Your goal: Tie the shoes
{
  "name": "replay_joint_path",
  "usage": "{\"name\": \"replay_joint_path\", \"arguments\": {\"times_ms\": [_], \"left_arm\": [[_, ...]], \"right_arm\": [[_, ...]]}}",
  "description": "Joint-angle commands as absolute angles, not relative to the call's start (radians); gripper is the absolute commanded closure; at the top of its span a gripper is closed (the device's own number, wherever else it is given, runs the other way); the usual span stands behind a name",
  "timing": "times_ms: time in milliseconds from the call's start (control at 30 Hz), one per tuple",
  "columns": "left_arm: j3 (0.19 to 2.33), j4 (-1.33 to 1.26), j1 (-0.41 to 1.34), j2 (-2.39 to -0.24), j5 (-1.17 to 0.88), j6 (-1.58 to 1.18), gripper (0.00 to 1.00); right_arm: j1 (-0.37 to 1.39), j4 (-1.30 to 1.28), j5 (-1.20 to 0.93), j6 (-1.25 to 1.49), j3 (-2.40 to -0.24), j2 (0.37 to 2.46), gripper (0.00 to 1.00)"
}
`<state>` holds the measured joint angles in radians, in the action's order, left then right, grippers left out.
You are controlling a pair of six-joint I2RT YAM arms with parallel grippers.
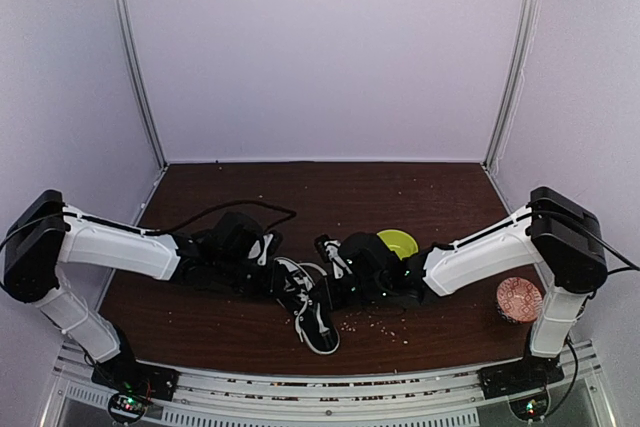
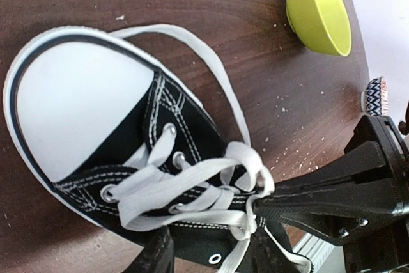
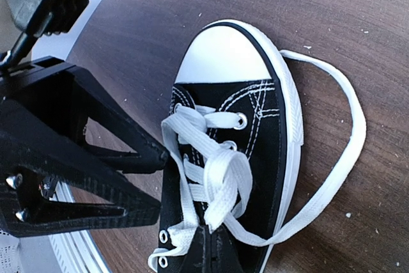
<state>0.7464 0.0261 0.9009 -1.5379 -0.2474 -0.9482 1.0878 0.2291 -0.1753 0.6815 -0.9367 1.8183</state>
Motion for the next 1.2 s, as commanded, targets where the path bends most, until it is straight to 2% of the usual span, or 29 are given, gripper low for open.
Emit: {"name": "replay_joint_path", "arguments": {"times_ms": [0, 667, 1033, 1167], "left_arm": [[0.762, 0.045, 0.919, -1.507, -0.203, -0.999, 0.57], [0.769, -0.081, 0.925, -1.630, -0.246, -1.050, 0.55], [0.779, -0.079, 0.922, -1.650, -0.232, -1.071, 0.67], [0.777, -0.079, 0.920, -1.647, -0.223, -1.076, 0.75]], "right_arm": [[1.085, 0.248, -0.175, 0.689, -0.929, 1.810, 1.00], [1.086, 0.269, -0.202, 0.696, -0.922, 1.824, 1.00], [1.102, 0.300, -0.229, 0.688, -0.899, 1.818, 1.00], [1.109, 0.302, -0.232, 0.679, -0.900, 1.818, 1.00]]}}
